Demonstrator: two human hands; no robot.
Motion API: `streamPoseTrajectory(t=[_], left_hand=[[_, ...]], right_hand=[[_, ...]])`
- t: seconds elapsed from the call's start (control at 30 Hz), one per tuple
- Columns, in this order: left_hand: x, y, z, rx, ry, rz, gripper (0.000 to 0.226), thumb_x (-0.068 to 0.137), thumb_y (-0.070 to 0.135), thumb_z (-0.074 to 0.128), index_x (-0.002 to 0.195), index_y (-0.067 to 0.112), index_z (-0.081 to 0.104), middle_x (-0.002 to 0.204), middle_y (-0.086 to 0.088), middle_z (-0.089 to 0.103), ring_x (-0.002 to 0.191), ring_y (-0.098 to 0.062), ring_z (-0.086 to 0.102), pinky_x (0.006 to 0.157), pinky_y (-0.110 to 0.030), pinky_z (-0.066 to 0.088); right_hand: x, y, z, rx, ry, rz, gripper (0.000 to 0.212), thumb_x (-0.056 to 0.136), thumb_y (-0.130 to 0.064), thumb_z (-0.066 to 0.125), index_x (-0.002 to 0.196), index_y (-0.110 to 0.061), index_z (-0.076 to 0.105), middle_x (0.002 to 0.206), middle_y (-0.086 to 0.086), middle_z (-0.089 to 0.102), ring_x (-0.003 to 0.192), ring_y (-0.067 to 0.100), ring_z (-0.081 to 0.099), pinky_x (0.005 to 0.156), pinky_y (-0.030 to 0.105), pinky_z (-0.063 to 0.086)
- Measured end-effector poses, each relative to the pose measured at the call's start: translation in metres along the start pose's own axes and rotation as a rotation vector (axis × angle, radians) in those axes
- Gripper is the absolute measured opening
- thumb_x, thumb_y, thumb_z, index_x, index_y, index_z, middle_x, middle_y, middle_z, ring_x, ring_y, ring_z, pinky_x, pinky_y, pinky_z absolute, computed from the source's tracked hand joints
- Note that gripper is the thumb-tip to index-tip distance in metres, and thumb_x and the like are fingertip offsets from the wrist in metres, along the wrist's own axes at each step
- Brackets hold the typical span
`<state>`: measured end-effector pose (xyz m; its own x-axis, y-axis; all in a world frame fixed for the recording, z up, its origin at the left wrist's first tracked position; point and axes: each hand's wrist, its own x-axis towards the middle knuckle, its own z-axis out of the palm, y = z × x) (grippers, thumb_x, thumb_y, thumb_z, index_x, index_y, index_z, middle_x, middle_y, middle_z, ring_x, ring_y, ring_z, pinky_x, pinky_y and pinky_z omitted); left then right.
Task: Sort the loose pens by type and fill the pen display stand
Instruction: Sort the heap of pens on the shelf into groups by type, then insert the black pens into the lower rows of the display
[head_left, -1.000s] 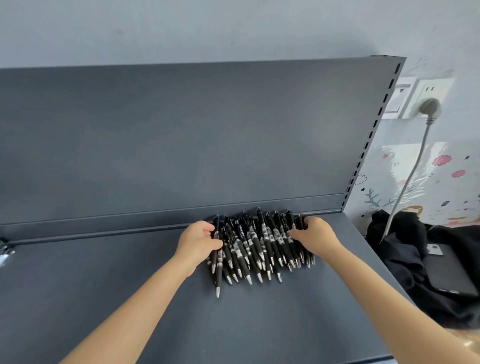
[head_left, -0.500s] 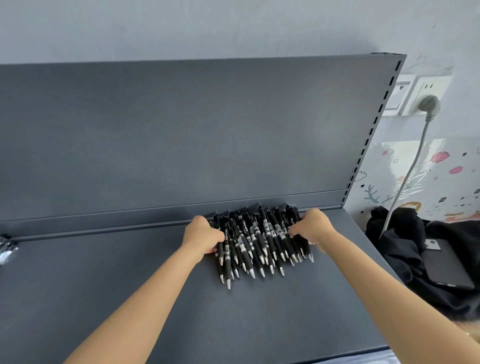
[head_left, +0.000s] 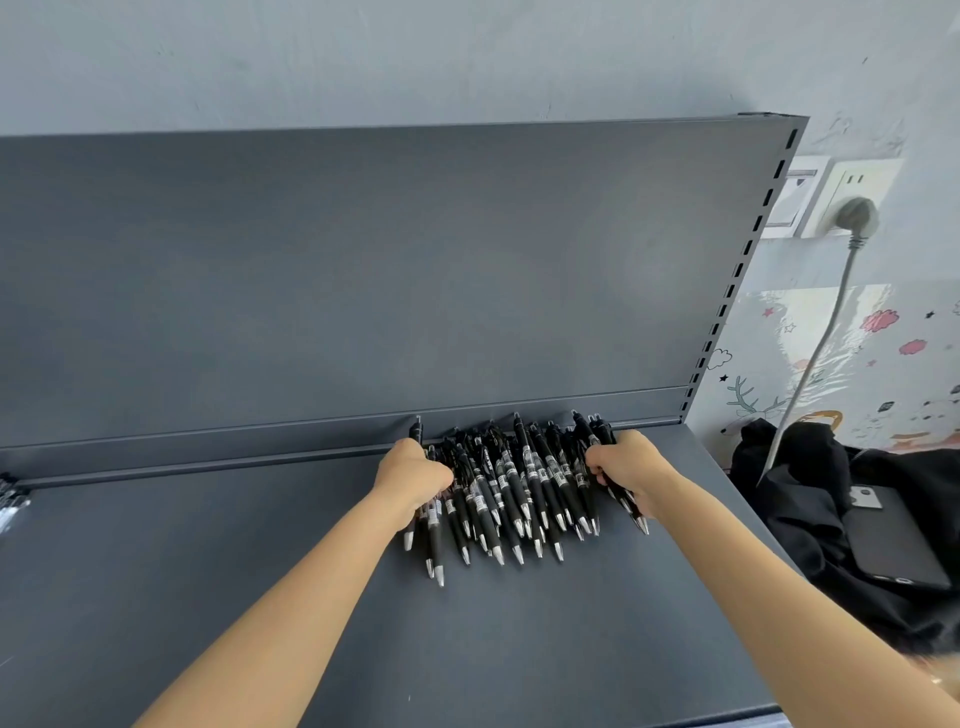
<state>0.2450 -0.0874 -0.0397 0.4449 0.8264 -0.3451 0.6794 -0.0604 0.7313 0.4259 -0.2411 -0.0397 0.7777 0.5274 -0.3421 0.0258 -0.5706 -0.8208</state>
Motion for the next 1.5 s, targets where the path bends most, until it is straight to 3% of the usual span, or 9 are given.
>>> streamPoseTrajectory(t=[0.13, 0.3, 0.4, 0.5, 0.63, 0.8, 0.97, 1.13, 1.5], left_hand=[[0.008, -0.010, -0.002, -0.110, 0.013, -0.032, 0.022, 0.088, -0.003, 0.046, 0.076, 0.010, 0.032, 0.079, -0.005, 0.030, 0.065, -0.015, 0.026, 0.057, -0.028, 0.023], [0.010, -0.018, -0.006, -0.415, -0.038, -0.094, 0.022, 0.086, -0.009, 0.046, 0.086, 0.010, 0.035, 0.093, -0.013, 0.040, 0.058, -0.021, 0.053, 0.060, -0.030, 0.038], [0.009, -0.020, -0.010, -0.561, -0.050, -0.121, 0.018, 0.084, -0.007, 0.044, 0.081, 0.009, 0.036, 0.073, -0.011, 0.041, 0.050, -0.020, 0.042, 0.048, -0.026, 0.035], [0.006, -0.021, -0.013, -0.531, -0.034, -0.076, 0.020, 0.081, -0.004, 0.049, 0.082, 0.010, 0.036, 0.058, -0.009, 0.041, 0.047, -0.019, 0.035, 0.049, -0.026, 0.031], [-0.003, -0.020, -0.017, -0.508, -0.014, 0.009, 0.032, 0.082, -0.001, 0.067, 0.083, 0.011, 0.037, 0.052, -0.008, 0.041, 0.044, -0.019, 0.035, 0.045, -0.025, 0.032], [-0.019, -0.020, -0.030, -0.628, 0.024, 0.051, 0.020, 0.090, 0.009, 0.057, 0.073, 0.008, 0.047, 0.062, -0.010, 0.047, 0.047, -0.021, 0.038, 0.050, -0.027, 0.035], [-0.041, -0.042, -0.062, -0.768, 0.048, 0.009, 0.019, 0.092, 0.020, 0.062, 0.084, 0.009, 0.049, 0.066, -0.004, 0.050, 0.050, -0.017, 0.042, 0.048, -0.025, 0.037], [-0.074, -0.084, -0.114, -0.791, 0.113, 0.037, 0.016, 0.094, 0.019, 0.059, 0.086, 0.010, 0.049, 0.069, -0.004, 0.049, 0.052, -0.015, 0.043, 0.047, -0.025, 0.037], [-0.178, -0.231, -0.271, -0.525, 0.429, 0.218, 0.016, 0.090, 0.022, 0.058, 0.085, 0.010, 0.048, 0.061, 0.000, 0.050, 0.047, -0.015, 0.043, 0.053, -0.028, 0.043]], right_hand=[[0.003, 0.004, -0.005, 0.113, -0.043, 0.006, 0.015, 0.080, 0.000, 0.053, 0.067, -0.005, 0.048, 0.062, 0.010, 0.050, 0.051, 0.018, 0.043, 0.050, 0.025, 0.033], [0.002, 0.008, -0.009, 0.216, -0.068, 0.024, 0.010, 0.080, 0.005, 0.052, 0.073, -0.003, 0.049, 0.062, 0.013, 0.052, 0.049, 0.020, 0.044, 0.044, 0.024, 0.035], [-0.002, 0.006, -0.012, 0.267, -0.080, 0.017, 0.020, 0.081, 0.006, 0.049, 0.065, -0.004, 0.046, 0.057, 0.010, 0.045, 0.045, 0.018, 0.036, 0.041, 0.022, 0.031], [-0.007, -0.002, -0.014, 0.341, -0.123, -0.007, 0.022, 0.087, -0.003, 0.059, 0.068, -0.007, 0.049, 0.057, 0.007, 0.046, 0.047, 0.015, 0.038, 0.041, 0.022, 0.033], [-0.018, -0.019, -0.006, 0.420, -0.225, -0.043, 0.014, 0.088, -0.011, 0.064, 0.080, -0.005, 0.053, 0.061, 0.005, 0.052, 0.049, 0.013, 0.044, 0.041, 0.022, 0.038], [-0.033, -0.041, 0.020, 0.487, -0.329, -0.086, 0.013, 0.087, -0.011, 0.064, 0.081, -0.004, 0.055, 0.064, 0.006, 0.051, 0.051, 0.015, 0.044, 0.040, 0.022, 0.038], [-0.058, -0.060, 0.062, 0.519, -0.407, -0.094, 0.014, 0.088, -0.015, 0.064, 0.084, -0.003, 0.060, 0.061, 0.003, 0.048, 0.049, 0.013, 0.042, 0.038, 0.022, 0.035], [-0.101, -0.083, 0.122, 0.444, -0.501, -0.112, 0.016, 0.088, -0.019, 0.064, 0.081, -0.004, 0.063, 0.060, 0.002, 0.048, 0.047, 0.012, 0.040, 0.037, 0.020, 0.031], [-0.280, -0.131, 0.313, 0.409, -0.676, -0.291, 0.015, 0.086, -0.019, 0.064, 0.091, -0.008, 0.055, 0.062, 0.001, 0.045, 0.052, 0.014, 0.035, 0.044, 0.024, 0.029]])
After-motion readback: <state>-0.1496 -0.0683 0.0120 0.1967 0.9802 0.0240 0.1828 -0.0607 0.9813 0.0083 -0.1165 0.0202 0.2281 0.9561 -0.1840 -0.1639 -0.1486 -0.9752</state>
